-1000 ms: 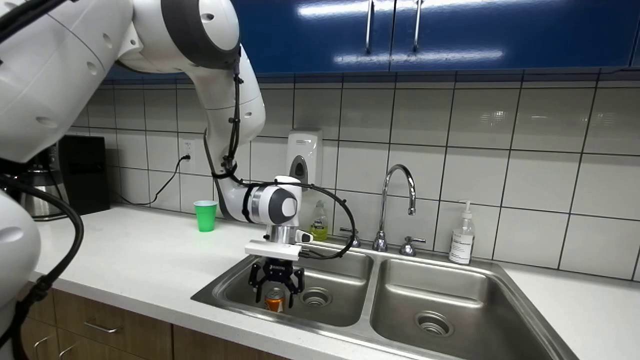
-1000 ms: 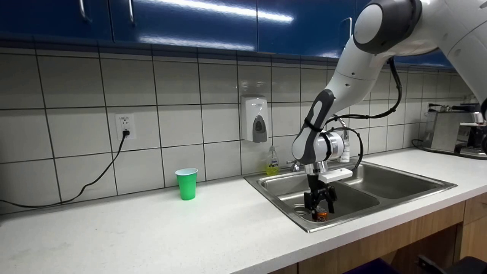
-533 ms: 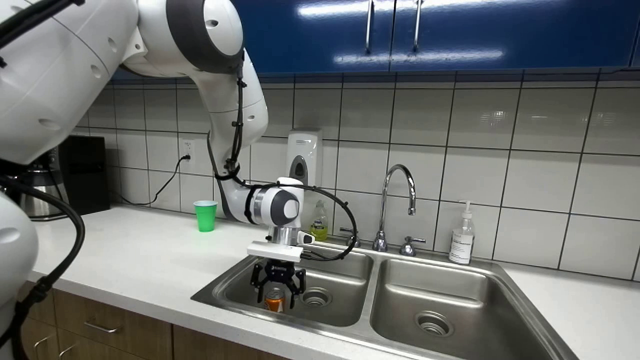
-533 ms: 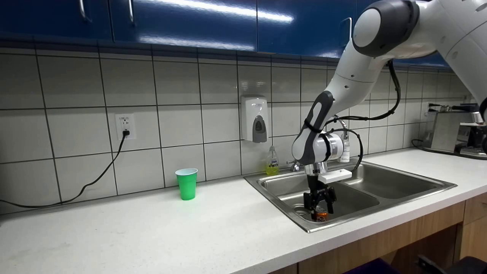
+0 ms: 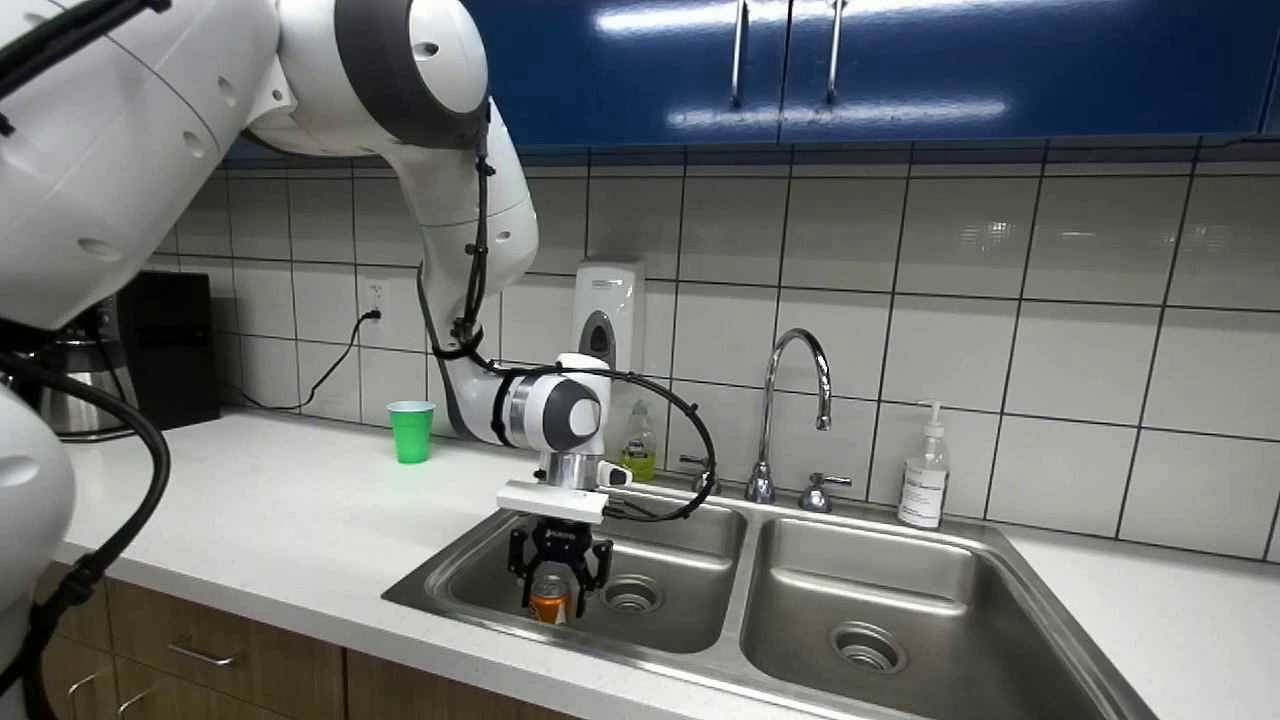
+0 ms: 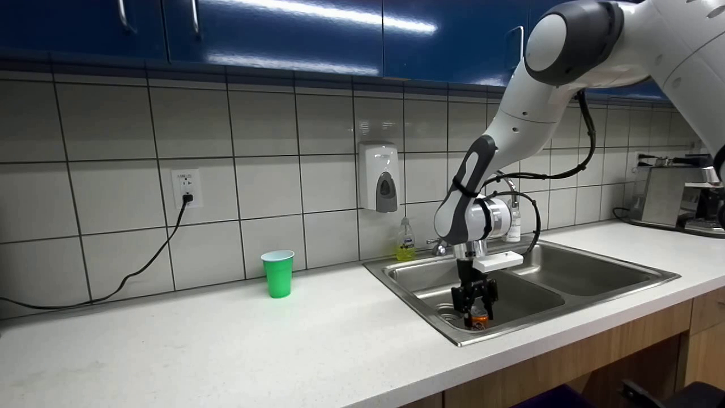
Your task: Remove the orange can from the sink.
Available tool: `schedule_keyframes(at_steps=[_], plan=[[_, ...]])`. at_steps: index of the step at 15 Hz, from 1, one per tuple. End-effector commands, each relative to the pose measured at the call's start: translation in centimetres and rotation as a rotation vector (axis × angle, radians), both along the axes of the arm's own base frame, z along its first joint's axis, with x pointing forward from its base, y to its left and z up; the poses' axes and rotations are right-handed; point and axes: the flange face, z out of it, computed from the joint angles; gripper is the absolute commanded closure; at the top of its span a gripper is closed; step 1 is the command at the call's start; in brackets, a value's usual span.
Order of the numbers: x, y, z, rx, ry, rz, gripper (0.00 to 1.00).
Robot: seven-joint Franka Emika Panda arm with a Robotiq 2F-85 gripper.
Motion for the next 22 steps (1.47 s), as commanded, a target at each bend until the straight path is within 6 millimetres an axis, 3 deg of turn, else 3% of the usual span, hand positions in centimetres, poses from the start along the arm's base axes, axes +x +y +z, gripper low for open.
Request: schedule_keyframes(at_steps=[1, 3, 8, 16, 22], plan=[[0.6, -0.3, 0.0, 0.034, -0.025, 0.005, 0.51], [0.7, -0.3, 0.1, 0.036, -0.027, 0.001, 0.62], [1.0, -0.4, 2.3, 0.016, -0.031, -0.014, 0.62], [0.9, -1.2, 10.8, -0.033, -0.059, -0.047, 0.62], [-0.3, 0.6, 16.3, -0.069, -0.020, -0.007, 0.62]])
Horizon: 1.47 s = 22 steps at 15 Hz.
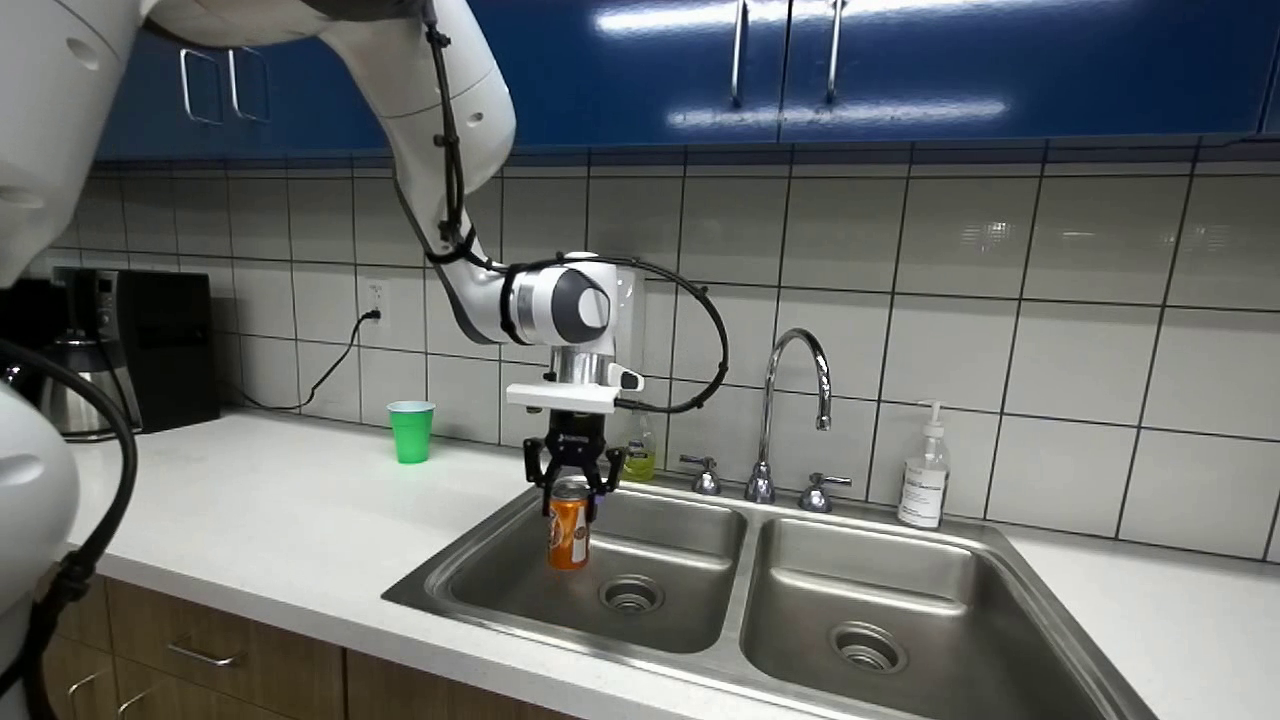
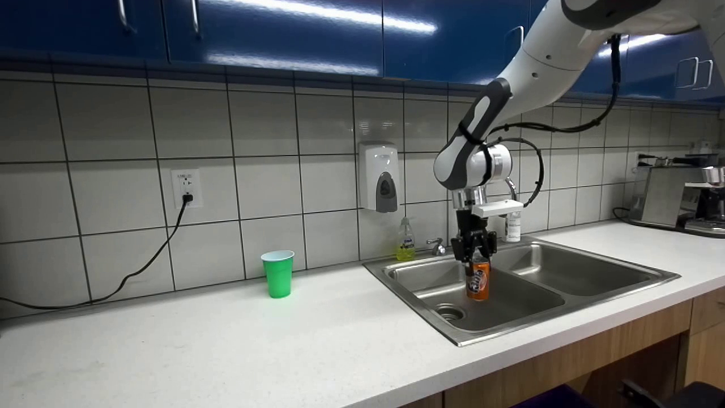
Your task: Remove the orange can from the sink.
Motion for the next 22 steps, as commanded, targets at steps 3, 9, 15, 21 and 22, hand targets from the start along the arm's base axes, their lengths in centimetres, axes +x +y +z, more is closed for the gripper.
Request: schedule_keyframes(at_steps=[3, 9, 15, 21, 22], plan=[[-1.7, 3.8, 4.3, -0.051, 0.035, 0.085, 0.62], [-2.6, 10.6, 5.7, -0.065, 0.059, 0.247, 0.62], [-3.6, 18.3, 5.2, -0.053, 0.076, 0.404, 0.62], [-5.0, 25.0, 3.6, -0.036, 0.081, 0.522, 0.62], [-5.1, 25.7, 3.4, -0.038, 0.083, 0.534, 0.62]])
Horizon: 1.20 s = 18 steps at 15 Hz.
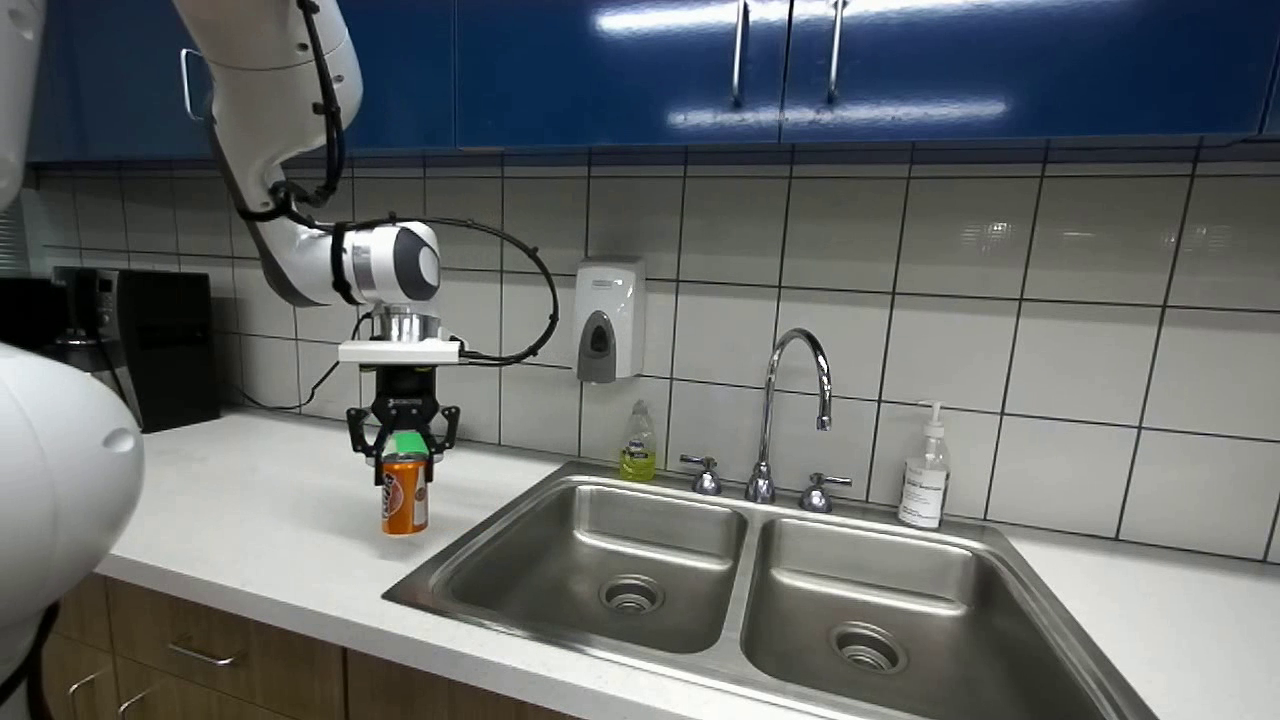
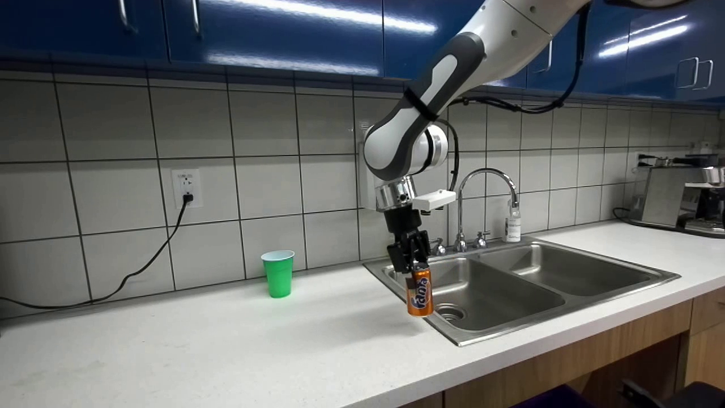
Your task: Remove the orange can from the sink.
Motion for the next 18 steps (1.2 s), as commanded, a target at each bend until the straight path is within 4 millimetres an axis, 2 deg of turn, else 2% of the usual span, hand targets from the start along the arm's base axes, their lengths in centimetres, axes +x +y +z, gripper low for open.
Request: schedule_keyframes(at_steps=[1, 6, 11, 14, 15, 16, 18], plan=[[-0.6, 2.5, -0.1, -0.005, -0.003, 0.059, 0.62], [-0.7, 4.6, -2.1, 0.008, -0.005, 0.084, 0.62], [-0.5, 5.2, -4.0, 0.008, 0.001, 0.087, 0.62], [-0.3, 5.3, -3.8, 0.006, -0.004, 0.088, 0.62], [-0.4, 5.2, -3.8, 0.003, -0.006, 0.090, 0.12], [-0.4, 5.1, -3.7, 0.001, -0.007, 0.090, 0.11], [-0.6, 4.7, -2.9, -0.005, -0.014, 0.087, 0.01]])
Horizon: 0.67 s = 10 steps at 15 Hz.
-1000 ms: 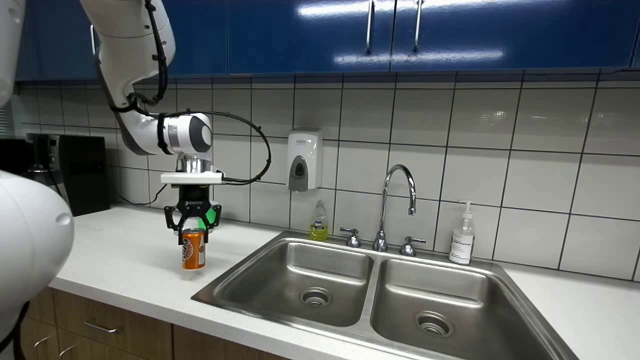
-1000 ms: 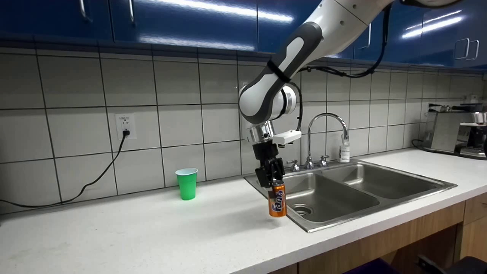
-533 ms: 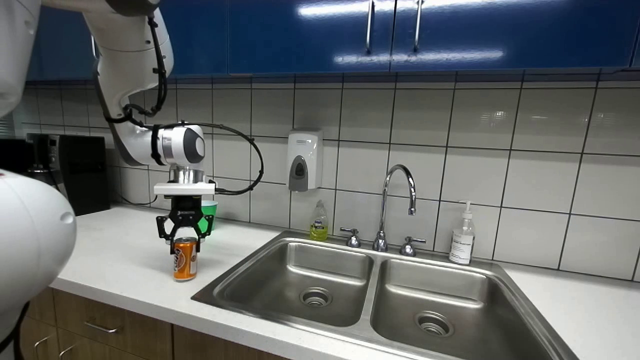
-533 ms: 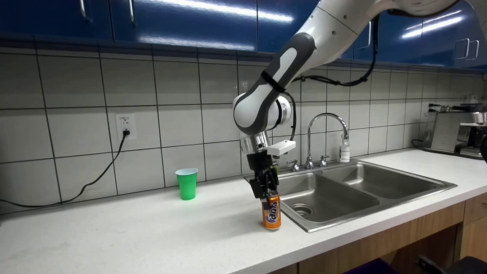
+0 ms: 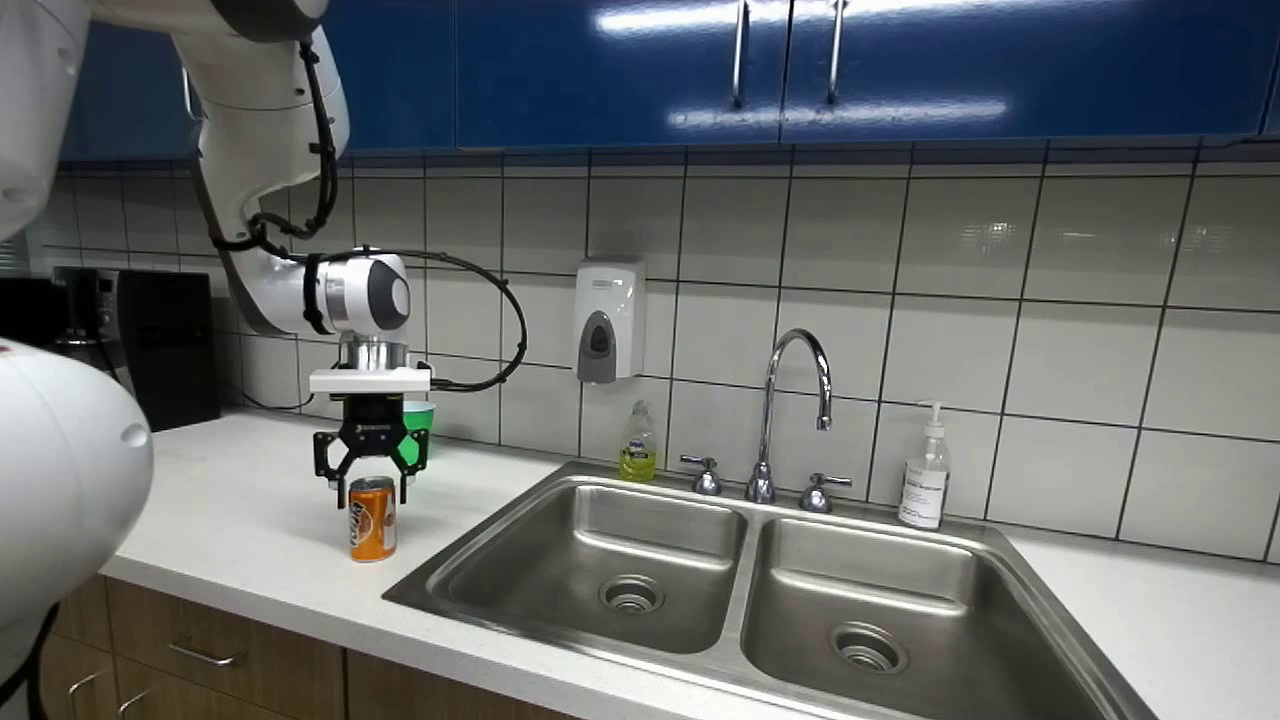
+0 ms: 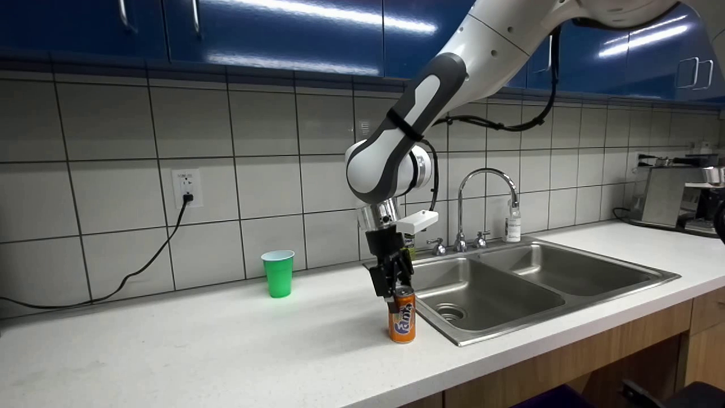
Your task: Remove the orange can from the sink.
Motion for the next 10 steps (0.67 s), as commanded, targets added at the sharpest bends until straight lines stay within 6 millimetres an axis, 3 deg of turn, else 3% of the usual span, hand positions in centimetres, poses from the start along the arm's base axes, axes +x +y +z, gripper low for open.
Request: schedule_keyframes(at_steps=[1, 10], plan=[[0.0, -0.3, 1.8, -0.021, -0.030, -0.014, 0.00], [-1.6, -3.1, 9.3, 0.000, -0.150, -0.063, 0.00]])
